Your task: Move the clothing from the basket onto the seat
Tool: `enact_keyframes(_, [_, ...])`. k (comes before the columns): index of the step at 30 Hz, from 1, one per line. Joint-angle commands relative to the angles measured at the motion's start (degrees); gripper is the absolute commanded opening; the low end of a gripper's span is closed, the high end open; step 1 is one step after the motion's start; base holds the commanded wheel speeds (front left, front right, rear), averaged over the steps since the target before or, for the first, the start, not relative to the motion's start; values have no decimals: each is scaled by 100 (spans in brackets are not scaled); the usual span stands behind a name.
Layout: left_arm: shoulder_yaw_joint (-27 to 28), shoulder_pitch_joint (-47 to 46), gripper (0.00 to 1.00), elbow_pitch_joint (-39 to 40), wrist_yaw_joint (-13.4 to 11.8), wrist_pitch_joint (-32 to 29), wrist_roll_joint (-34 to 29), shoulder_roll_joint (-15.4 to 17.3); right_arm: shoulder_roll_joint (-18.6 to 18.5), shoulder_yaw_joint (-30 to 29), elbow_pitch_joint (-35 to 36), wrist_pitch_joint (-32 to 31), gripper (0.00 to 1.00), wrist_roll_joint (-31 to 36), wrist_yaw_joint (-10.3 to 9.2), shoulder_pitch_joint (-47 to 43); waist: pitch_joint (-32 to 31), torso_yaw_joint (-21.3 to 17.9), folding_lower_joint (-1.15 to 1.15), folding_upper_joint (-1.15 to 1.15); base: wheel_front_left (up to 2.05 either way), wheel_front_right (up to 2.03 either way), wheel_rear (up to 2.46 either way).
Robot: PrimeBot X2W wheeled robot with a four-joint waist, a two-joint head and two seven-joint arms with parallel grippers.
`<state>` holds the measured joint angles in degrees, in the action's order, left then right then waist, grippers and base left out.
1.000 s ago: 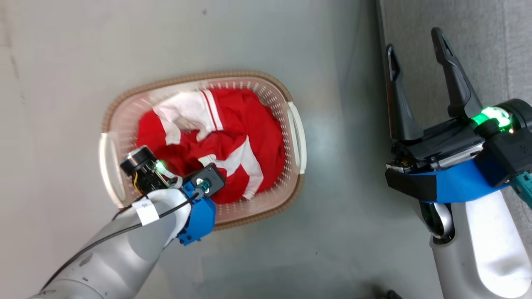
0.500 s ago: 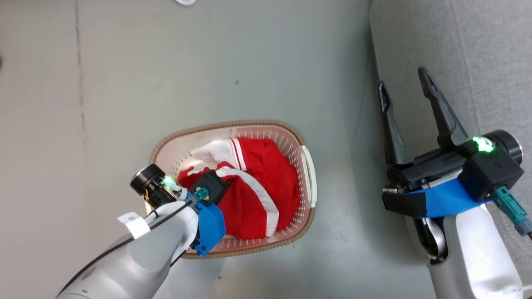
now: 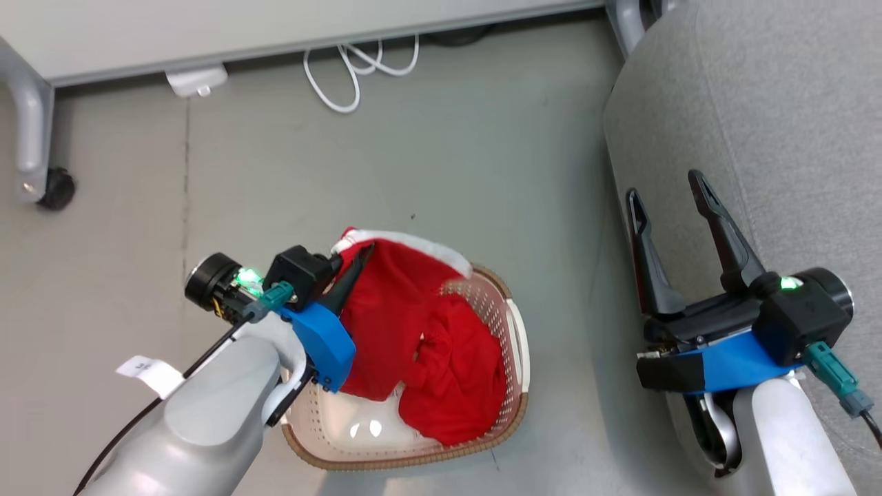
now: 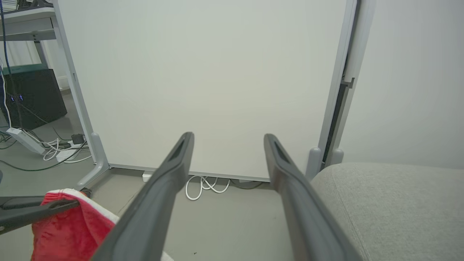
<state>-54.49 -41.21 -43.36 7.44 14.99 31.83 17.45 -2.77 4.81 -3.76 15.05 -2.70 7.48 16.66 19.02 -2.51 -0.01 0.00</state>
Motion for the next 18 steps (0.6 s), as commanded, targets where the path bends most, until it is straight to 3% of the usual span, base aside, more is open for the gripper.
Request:
enact_keyframes(1, [115,53,0,88,3,28,-55,26,-21,-14,-21,20,100,-34,3,-88,-148,15,1,0,0,0,0])
enact_keyframes(12, [1256,285,0,1106,3,29,-536,-42,-21,-50,-78,20,100,-131,3,-388,-676,34,1,0,0,0,0])
enact_keyframes(18, [1499,193,0,1552,3,29,-751,-111,-21,-65,-109,20,100,-170,3,-548,-908,86,1,0,0,0,0])
